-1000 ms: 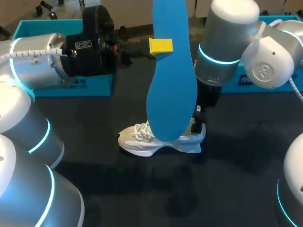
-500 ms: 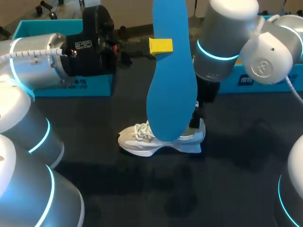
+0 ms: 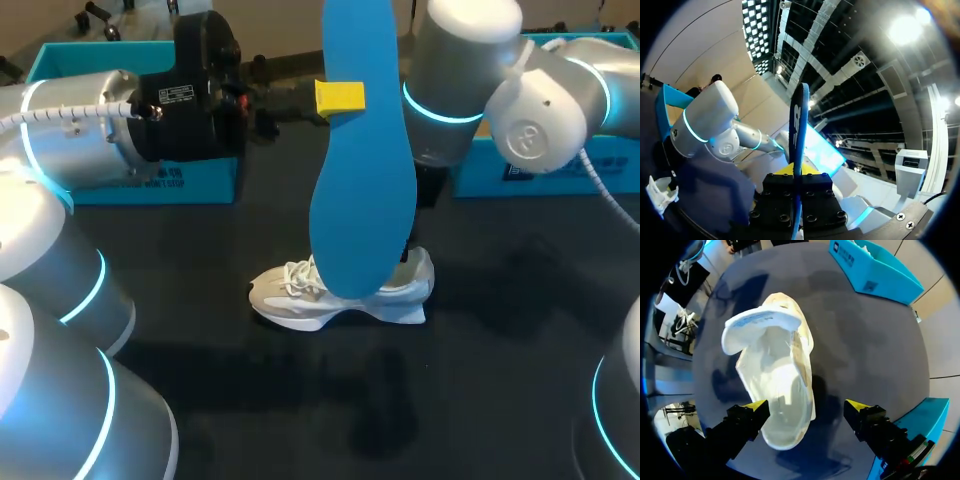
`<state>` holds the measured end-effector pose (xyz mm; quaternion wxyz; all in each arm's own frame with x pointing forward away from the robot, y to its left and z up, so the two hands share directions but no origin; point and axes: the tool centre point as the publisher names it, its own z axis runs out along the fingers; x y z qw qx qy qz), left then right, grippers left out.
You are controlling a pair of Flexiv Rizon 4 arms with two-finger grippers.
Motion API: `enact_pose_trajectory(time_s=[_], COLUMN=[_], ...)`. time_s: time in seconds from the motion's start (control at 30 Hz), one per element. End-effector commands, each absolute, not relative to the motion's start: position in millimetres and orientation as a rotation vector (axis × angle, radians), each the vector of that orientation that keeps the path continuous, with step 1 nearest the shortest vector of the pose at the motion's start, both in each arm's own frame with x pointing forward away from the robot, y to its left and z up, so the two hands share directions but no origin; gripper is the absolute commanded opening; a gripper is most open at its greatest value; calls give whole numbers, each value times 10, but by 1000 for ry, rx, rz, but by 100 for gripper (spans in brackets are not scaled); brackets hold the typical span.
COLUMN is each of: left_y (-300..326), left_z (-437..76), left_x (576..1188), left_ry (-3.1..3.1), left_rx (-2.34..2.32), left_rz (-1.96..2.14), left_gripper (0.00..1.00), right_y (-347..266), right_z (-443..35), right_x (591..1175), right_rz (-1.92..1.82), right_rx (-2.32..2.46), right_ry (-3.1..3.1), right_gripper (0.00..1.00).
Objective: Take the shoe out of the shoebox, open the shoe tongue, remove and reinsert the insole, then place the shoe into the shoebox
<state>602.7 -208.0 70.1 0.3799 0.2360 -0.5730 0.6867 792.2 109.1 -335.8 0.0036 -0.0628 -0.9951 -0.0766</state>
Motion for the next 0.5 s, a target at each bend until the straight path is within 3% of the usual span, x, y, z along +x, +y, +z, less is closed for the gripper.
enact_pose_trajectory(time_s=[0.03, 0.5], left_y=[-2116, -2116], left_z=[708, 708], left_x=[6028, 6028], left_ry=[-1461, -1461], left_rx=[603, 603], left_rz=[1755, 1755], left_gripper=[0, 0], right_y=[1204, 1246], right_z=[-3554, -3894], right_x=[7984, 7980], right_rz=[-252, -222], right_rx=[-183, -189], right_ry=[-3108, -3058], right_gripper=[100, 98])
